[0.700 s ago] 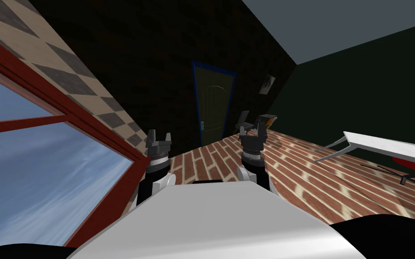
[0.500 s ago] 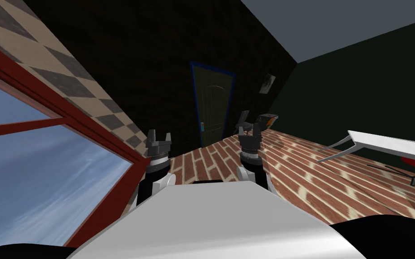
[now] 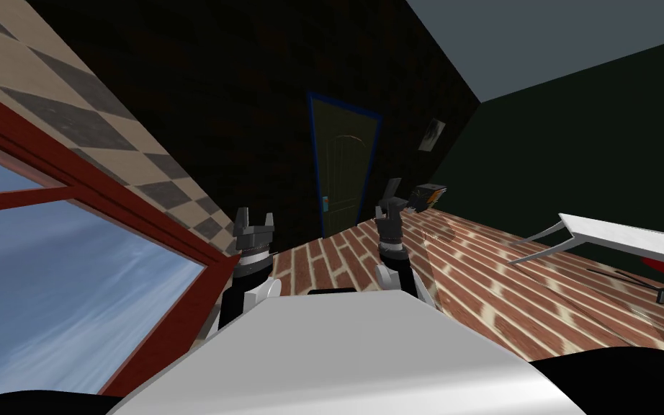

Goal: Pull the door open

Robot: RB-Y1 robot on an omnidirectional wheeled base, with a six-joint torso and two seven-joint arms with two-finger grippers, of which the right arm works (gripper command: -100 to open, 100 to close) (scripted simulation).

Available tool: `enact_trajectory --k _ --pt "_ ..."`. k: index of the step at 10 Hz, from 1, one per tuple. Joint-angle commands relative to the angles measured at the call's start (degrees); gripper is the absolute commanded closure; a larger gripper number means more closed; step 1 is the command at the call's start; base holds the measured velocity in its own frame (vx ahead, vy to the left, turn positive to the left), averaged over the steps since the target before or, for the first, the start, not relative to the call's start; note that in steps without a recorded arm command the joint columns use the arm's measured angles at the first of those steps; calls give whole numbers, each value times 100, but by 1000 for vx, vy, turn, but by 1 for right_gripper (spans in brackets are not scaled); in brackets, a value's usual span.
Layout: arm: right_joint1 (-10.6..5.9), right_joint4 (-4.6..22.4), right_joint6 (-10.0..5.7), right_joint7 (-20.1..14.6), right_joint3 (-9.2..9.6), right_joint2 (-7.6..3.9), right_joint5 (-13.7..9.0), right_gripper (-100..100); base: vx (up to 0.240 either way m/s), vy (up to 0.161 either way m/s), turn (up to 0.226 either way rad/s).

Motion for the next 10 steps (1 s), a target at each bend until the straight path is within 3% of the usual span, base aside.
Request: enact_trajectory --k 1,10 --pt "-103 193 26 144 -9 -37 77 -100 76 15 3" --pt "-819 1522 174 1075 -85 -233 597 -100 93 20 2"
